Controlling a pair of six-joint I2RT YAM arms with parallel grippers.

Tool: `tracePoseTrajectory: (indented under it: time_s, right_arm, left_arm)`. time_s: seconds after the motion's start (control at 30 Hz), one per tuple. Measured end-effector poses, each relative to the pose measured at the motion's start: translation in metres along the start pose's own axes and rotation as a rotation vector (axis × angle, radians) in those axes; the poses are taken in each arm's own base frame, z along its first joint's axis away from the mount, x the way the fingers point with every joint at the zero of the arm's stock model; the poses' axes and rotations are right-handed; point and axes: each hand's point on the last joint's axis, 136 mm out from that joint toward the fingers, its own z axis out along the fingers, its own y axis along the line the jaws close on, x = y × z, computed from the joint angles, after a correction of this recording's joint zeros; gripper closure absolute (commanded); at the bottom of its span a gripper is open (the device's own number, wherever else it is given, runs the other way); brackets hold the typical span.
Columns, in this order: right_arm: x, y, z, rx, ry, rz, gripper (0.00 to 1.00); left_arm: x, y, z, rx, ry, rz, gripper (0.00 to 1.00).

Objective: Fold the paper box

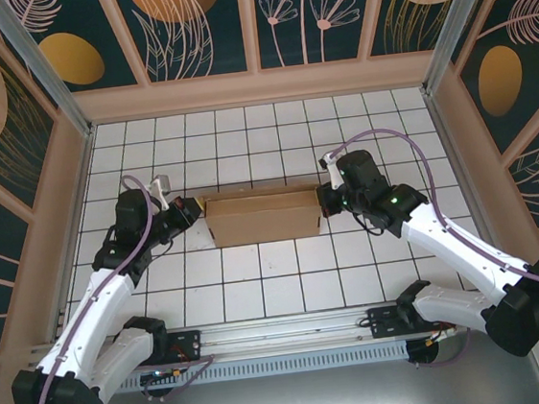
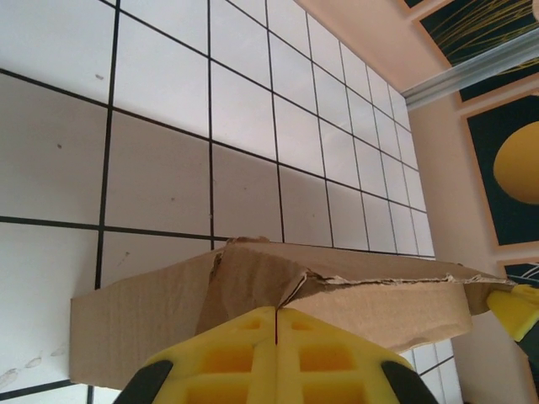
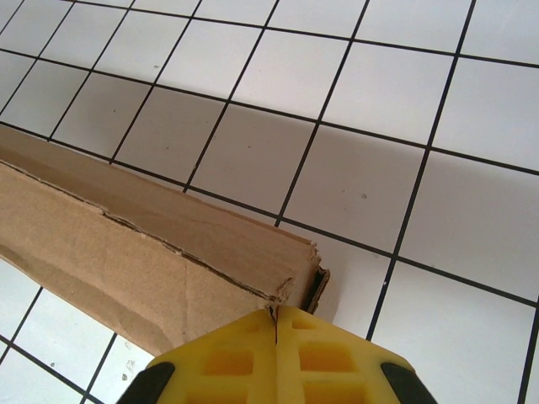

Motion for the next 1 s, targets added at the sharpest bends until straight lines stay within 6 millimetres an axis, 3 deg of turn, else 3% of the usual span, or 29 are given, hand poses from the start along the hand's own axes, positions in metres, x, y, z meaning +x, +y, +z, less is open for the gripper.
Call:
tracePoseTrajectory:
  time_s: [0.27,0.53,1.0]
  right_arm:
    - [0.003,-0.001,0.000,0.003,0.011,0.000,1.00]
    - [0.002,0.000,0.000,0.001,0.010,-0.001,1.00]
    - [0.004,0.000,0.003,0.008,0.026,-0.005,1.00]
  left_arm:
    - [0.001,0.000,0.000,0.023,-0.013,-0.030,1.00]
    - [-0.007,-0.015,-0.008,0.032,-0.005,-0.064,1.00]
    - [-0.008,-0.030,-0.010,0.111,0.015,-0.263,1.00]
